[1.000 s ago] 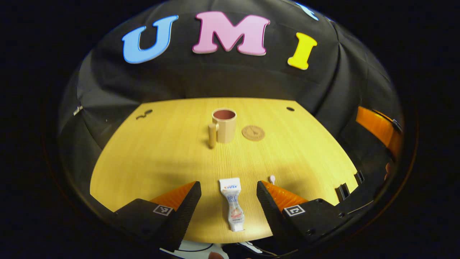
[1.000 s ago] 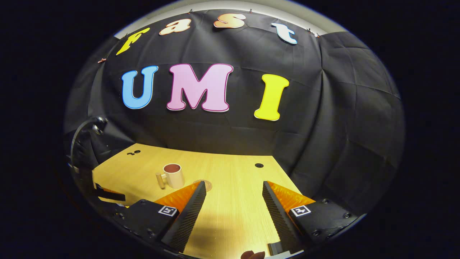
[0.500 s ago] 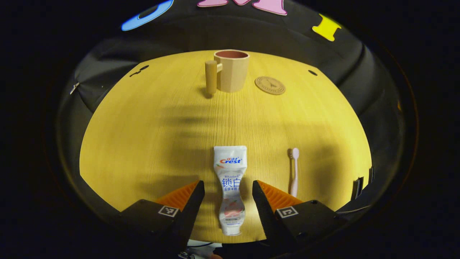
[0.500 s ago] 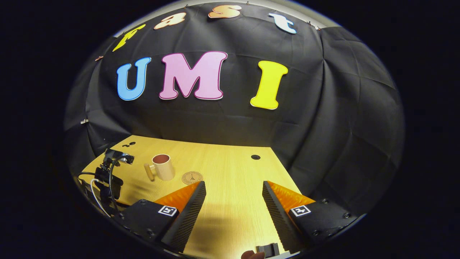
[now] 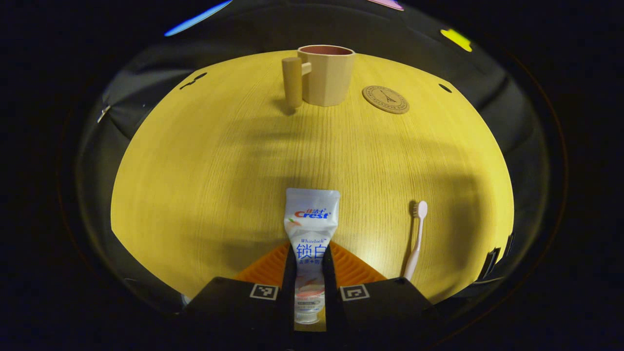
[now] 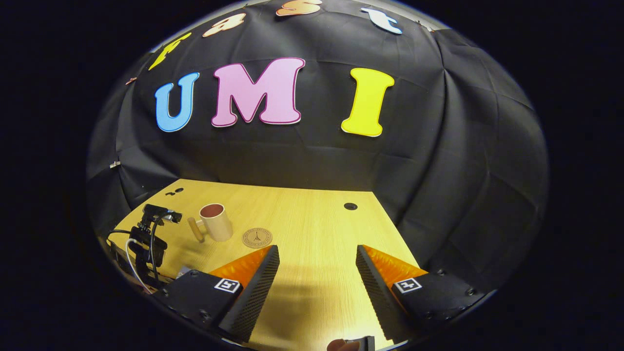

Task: Put the toothbrush and toothpaste on the desktop into the cup, then pick up the cup and place it on the coaster on the desktop.

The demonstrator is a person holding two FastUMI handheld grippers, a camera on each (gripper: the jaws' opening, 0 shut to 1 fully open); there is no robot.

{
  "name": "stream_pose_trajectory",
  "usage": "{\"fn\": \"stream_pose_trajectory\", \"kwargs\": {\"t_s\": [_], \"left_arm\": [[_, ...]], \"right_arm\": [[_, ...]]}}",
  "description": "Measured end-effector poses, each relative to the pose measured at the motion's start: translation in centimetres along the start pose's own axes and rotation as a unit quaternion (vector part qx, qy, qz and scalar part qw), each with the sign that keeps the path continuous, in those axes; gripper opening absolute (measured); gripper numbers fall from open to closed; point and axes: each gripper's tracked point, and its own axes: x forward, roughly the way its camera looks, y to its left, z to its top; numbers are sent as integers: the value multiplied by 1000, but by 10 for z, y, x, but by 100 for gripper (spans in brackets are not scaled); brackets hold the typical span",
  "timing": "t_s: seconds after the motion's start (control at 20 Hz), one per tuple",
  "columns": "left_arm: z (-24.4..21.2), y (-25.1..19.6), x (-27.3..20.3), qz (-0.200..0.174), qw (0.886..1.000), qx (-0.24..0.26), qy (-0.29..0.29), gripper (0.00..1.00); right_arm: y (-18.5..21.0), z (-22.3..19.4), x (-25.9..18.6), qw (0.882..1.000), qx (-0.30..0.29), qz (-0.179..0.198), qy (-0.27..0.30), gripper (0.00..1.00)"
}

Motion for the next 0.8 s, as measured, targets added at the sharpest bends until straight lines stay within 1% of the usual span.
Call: {"fn": "stream_pose_trajectory", "kwargs": {"t_s": [0.1, 0.15, 0.25, 0.3, 0.35, 0.45, 0.5, 0.6, 0.65, 0.7, 0.75, 0.8], "left_arm": [[0, 1, 0, -7, 1000, 8, 17, 31], [1, 2, 1, -10, 1000, 14, 20, 29], [5, 2, -1, -19, 1000, 14, 6, 23], [6, 2, -4, -28, 1000, 11, 0, 23], [11, 5, -11, -34, 999, 6, -17, 20], [43, 8, -39, -57, 994, 9, -89, 20], [64, 8, -56, -71, 989, 17, -132, 19], [116, 15, -93, -104, 970, 25, -217, 19], [141, 15, -111, -121, 959, 23, -255, 19], [166, 14, -128, -140, 947, 17, -288, 14], [187, 12, -147, -161, 933, 13, -322, 19], [208, 11, -163, -176, 920, 13, -351, 19]], "right_arm": [[2, 2, -4, 1000, 4, -1, -4, 97], [3, 3, -7, 1000, 6, -2, -7, 97], [5, 4, -11, 1000, 8, -6, -9, 97], [6, 6, -16, 1000, 8, -9, -12, 97], [6, 7, -21, 1000, 8, -14, -16, 97], [8, 8, -32, 999, 5, -26, -21, 97], [8, 5, -37, 999, 3, -31, -19, 97], [9, -1, -48, 999, 2, -43, -15, 97], [9, -1, -53, 999, 2, -49, -14, 97], [9, -1, -55, 998, 2, -57, -13, 97], [8, 0, -58, 998, 2, -64, -13, 97], [8, -1, -64, 997, 2, -71, -14, 97]]}}
